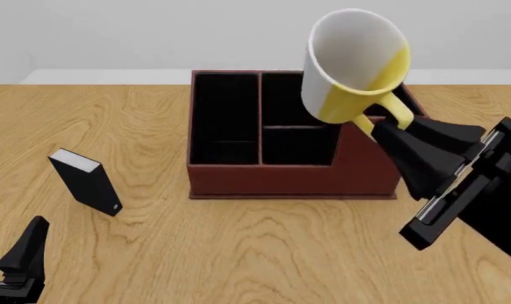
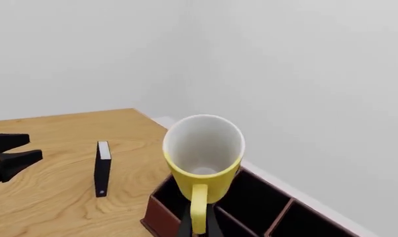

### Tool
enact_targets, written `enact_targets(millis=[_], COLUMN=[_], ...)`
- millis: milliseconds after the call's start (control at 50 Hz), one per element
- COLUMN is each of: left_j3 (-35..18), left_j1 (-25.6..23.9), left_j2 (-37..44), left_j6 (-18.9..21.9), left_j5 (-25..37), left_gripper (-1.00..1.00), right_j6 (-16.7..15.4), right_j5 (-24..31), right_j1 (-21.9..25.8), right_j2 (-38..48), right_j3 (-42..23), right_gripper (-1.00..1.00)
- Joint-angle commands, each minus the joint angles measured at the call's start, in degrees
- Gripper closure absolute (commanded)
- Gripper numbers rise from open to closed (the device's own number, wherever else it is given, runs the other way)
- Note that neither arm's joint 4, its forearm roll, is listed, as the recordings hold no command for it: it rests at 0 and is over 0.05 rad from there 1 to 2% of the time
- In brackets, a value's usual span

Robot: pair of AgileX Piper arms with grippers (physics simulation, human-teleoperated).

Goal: Pick up the yellow and white mug and place it to the right of the caddy.

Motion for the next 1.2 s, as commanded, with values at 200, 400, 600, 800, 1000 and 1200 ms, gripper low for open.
enact_targets(millis=[200,400,600,800,1000,1200], left_j3=[0.0,0.0,0.0,0.0,0.0,0.0], left_j1=[0.0,0.0,0.0,0.0,0.0,0.0], left_j2=[0.0,0.0,0.0,0.0,0.0,0.0], left_j6=[0.0,0.0,0.0,0.0,0.0,0.0], left_j5=[0.0,0.0,0.0,0.0,0.0,0.0], left_gripper=[-1.0,-1.0,-1.0,-1.0,-1.0,-1.0], right_j6=[-0.2,0.9,1.5,1.1,0.8,1.2], right_j5=[2.6,4.8,5.4,5.3,5.7,6.1], right_j1=[-6.1,-10.3,-13.4,-15.8,-18.6,-21.8], right_j2=[-3.3,-4.7,-5.5,-5.6,-5.3,-5.2], right_j3=[-0.8,-1.9,-1.8,-1.9,-2.7,-3.8], right_gripper=[1.0,1.0,1.0,1.0,1.0,1.0])
